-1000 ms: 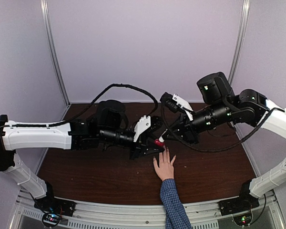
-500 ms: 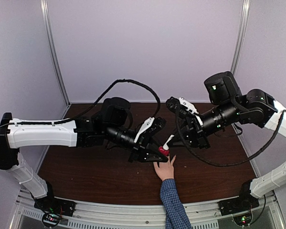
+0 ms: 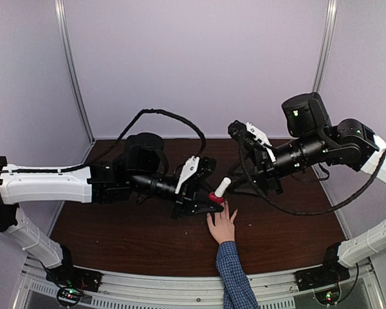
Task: Paint the nails
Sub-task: Unscrew the nail polish bottle cap from the nail polish bottle.
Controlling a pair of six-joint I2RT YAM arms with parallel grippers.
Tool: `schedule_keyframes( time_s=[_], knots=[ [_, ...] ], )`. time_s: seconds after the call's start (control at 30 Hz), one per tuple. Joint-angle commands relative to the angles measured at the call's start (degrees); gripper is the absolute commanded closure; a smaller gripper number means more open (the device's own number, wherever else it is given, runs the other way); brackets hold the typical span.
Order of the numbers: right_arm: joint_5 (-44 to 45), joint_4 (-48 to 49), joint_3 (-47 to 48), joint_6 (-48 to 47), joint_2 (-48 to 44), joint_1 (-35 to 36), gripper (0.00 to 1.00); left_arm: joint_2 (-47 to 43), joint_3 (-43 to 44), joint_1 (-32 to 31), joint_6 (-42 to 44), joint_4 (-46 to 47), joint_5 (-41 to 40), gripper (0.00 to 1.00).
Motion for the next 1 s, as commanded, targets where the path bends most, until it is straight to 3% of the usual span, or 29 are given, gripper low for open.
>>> schedule_keyframes(
  time_s=[0.0, 0.3, 0.53, 0.97],
  knots=[
    [4.4, 2.0, 2.2, 3.4, -0.9, -0.5, 0.45, -3.1, -2.5, -0.4, 1.4, 6.2, -12.8, 1.0],
    [11.0, 3.1, 3.8, 16.1, 2.5, -0.5, 0.45, -2.7, -3.0, -0.5, 2.4, 7.0, -32.1, 1.0],
    [15.3, 4.1, 3.9, 22.2, 5.0, -0.5, 0.5, -1.6, -2.7, -1.1, 2.9, 7.2, -34.0, 1.0],
    [16.1, 5.9, 3.4, 25.2, 6.6, -0.5, 0.59, -0.6, -1.6, -2.1, 4.9, 5.8, -37.9, 1.0]
  ],
)
